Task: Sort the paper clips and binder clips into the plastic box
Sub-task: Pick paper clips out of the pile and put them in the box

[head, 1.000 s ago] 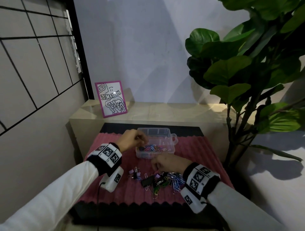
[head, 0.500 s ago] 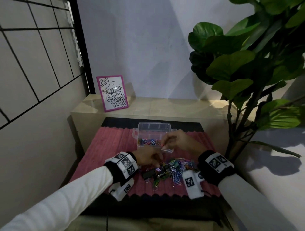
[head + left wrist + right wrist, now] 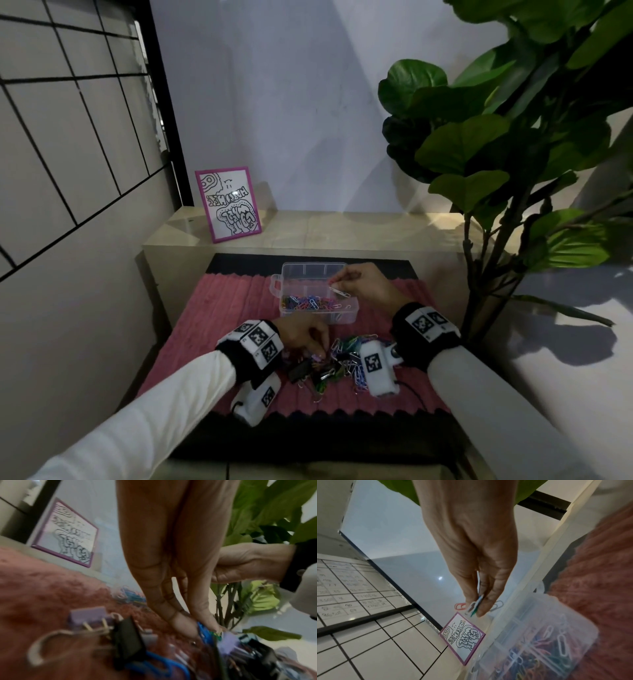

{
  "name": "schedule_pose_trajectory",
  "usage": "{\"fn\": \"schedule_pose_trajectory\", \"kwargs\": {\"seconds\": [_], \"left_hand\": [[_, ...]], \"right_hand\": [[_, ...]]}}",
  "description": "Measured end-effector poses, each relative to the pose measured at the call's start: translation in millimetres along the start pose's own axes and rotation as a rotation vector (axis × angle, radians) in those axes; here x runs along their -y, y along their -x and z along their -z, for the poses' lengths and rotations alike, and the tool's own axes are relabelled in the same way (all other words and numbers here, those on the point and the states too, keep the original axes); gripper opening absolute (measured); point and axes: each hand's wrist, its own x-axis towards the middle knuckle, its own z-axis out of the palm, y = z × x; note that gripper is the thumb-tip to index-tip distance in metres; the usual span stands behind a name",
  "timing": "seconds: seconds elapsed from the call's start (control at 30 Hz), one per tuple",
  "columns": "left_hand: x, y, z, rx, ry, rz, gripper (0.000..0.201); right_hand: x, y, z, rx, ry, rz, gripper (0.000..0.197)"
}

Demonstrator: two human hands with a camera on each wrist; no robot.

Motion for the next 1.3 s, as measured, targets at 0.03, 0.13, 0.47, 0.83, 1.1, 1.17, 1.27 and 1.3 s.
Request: {"fn": "schedule_pose_trajectory", "kwargs": {"seconds": [0.03,0.13,0.47,0.83,1.1,1.17,1.27,1.3], "left_hand": [[2.6,3.1,3.0,-0.019,0.044,-0.002,0.006],[9.2,13.0,11.7,-0.081,0.139,0.009,0.009],[20.5,36.1,26.7,-0.178,0.3,-0.009,0.015],[3.3,2.9,84.4,-0.374,-0.265,-0.074,0.012],[22.2,1.3,68.2,-0.441,-0.518,-0.042,0.031],[24.6,5.2,64.4,-0.471,-0.497,-0.023,0.032],[17.1,13.2,50.1,-0.594,-0.415,-0.064,0.024],[11.1,17.2,42.8,-0.598,-0.392,-0.085,0.02]], "right_hand": [[2.9,-5.7,-3.3,-0.014,-0.003,0.001,0.013],[8.4,-21.0,-13.1,-0.066,0.037,0.006,0.014],[3.4,-15.9,-14.7,0.017,0.437,0.048,0.019],[-12.2,32.8,-1.3,0.458,0.781,0.173,0.022],[-18.1,35.6,-21.7,0.588,0.947,0.134,0.023],[-17.0,32.0,-21.9,0.609,0.904,0.079,0.017],[-14.4,30.3,-17.6,0.581,0.777,0.039,0.011],[-13.8,31.1,-14.1,0.545,0.698,0.04,0.009]]}}
